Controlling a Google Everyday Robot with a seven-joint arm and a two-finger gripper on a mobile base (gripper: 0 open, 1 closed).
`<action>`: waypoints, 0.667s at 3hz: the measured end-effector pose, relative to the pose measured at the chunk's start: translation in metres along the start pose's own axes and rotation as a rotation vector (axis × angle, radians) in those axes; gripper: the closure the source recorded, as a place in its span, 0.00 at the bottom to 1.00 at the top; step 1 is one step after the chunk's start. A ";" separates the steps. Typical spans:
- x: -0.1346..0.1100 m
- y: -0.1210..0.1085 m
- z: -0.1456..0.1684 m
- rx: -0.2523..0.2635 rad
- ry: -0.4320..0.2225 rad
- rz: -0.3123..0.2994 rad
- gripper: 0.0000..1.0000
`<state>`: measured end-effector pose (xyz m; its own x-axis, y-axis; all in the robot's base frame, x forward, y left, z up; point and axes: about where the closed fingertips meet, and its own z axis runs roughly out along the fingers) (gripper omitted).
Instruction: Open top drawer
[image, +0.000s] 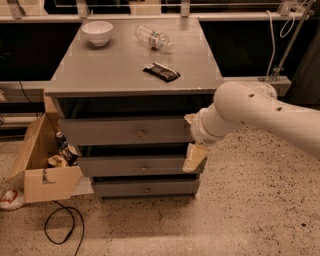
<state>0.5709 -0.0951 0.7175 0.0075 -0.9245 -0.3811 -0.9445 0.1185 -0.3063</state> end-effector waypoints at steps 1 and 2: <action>-0.008 -0.029 0.033 0.003 -0.027 -0.027 0.00; -0.019 -0.055 0.059 0.003 -0.024 -0.056 0.00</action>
Offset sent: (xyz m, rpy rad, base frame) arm 0.1165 0.0548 -0.0367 -0.0153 -0.0458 0.0878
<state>0.6424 -0.0625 0.6904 0.0684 -0.9209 -0.3838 -0.9413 0.0678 -0.3306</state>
